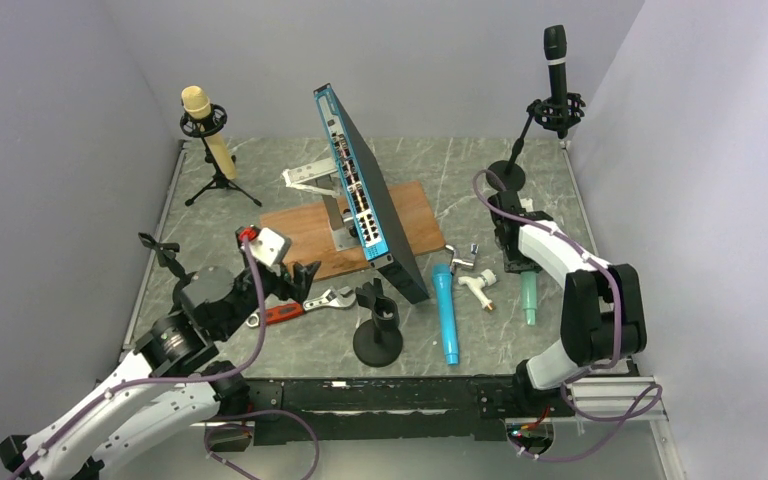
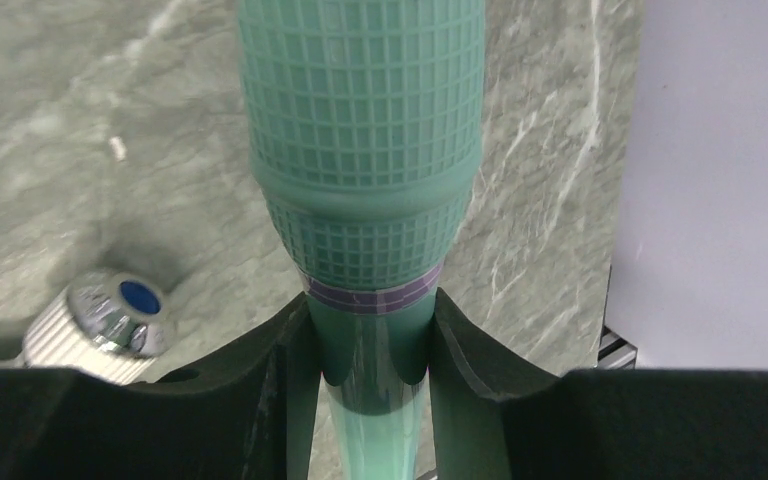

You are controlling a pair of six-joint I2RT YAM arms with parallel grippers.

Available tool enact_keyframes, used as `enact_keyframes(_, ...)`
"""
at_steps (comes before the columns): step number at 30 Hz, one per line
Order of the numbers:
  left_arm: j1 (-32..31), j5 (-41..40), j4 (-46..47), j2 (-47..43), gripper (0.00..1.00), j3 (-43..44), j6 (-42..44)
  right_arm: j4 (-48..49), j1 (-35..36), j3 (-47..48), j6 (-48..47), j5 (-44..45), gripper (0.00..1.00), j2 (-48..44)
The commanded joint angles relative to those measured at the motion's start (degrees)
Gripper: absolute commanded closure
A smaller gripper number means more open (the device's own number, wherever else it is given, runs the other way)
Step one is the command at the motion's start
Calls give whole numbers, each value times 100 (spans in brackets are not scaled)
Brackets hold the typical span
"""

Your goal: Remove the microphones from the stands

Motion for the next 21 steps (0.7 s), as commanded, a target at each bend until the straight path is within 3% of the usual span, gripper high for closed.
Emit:
enact_keyframes(1,8,-580,594,-407,14,-123,68,172,-348,140,96,-335,100,214)
enact_keyframes(5,70,-511,537,-408,16,-74,-27,271,-640,229,-14,-1022,93,578)
enact_keyframes(12,273,-402,592,-563,16,-113,-229,251,-913,436,-70,-1654,89,1276)
enact_keyframes(21,359,-340,599,-549,16,-133,-227,300,-919,423,-139,-2086,55,1303)
